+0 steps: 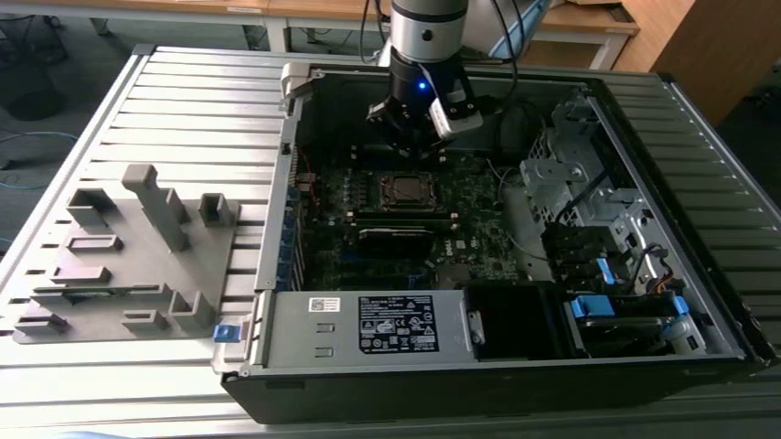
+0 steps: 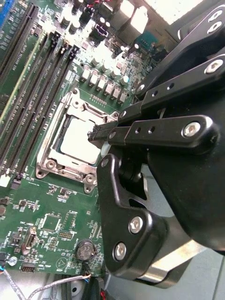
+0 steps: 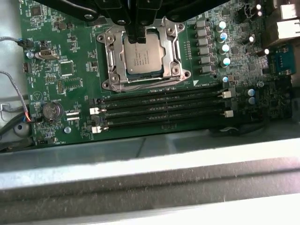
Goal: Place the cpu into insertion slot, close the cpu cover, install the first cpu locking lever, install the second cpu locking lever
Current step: 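Install the second cpu locking lever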
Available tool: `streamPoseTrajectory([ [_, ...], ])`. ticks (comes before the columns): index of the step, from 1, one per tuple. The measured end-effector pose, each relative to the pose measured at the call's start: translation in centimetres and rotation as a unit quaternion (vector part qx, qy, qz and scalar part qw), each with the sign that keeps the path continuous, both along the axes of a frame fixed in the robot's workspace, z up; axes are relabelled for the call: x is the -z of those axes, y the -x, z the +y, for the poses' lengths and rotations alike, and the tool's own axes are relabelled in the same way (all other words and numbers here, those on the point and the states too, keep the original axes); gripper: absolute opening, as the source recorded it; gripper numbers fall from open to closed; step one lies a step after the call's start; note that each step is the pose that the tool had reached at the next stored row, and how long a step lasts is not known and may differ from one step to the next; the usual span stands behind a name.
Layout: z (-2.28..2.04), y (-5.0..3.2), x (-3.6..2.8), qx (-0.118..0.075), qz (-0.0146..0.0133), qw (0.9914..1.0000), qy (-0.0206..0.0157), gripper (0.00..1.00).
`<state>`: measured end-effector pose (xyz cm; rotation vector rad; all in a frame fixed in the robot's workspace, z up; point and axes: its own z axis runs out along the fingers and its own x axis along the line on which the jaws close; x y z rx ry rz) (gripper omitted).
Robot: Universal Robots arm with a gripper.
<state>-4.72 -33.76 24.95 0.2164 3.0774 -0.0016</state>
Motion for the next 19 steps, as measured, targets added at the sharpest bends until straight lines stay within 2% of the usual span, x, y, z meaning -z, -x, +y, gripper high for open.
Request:
streamPoseTrajectory([
  [19,-3.37,0.0,0.03,0.0,-0.0002,1.0,0.0,0.11],
])
